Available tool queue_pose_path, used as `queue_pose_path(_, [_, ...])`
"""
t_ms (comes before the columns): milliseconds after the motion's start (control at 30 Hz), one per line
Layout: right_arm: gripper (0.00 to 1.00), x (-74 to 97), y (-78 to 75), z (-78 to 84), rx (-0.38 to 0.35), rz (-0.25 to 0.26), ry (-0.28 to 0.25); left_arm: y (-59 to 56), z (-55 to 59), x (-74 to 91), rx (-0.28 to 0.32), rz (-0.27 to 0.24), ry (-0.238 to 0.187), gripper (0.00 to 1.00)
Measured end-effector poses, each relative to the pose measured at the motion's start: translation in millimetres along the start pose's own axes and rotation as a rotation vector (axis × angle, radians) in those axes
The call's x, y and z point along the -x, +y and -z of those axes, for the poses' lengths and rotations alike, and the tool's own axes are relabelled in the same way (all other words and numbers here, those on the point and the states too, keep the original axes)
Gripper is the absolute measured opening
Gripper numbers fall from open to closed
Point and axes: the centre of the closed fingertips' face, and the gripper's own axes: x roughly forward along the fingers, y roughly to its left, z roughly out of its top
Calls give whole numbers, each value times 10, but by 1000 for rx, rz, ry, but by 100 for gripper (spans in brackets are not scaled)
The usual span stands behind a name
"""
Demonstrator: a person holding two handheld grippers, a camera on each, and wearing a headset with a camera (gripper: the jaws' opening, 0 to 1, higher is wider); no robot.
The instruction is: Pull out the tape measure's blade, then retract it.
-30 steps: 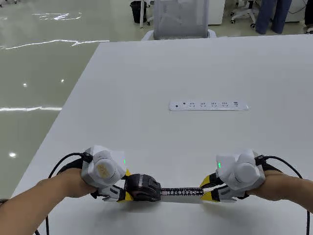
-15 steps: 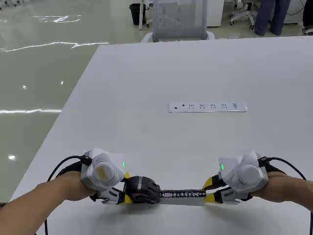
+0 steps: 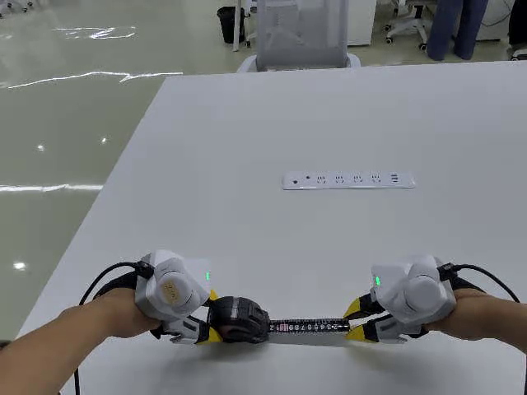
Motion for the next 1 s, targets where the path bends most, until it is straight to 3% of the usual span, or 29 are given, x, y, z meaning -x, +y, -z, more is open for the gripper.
queue_pose_path(1000, [12, 107, 13, 101, 1, 11, 4, -5, 2, -6, -4, -1, 3, 25])
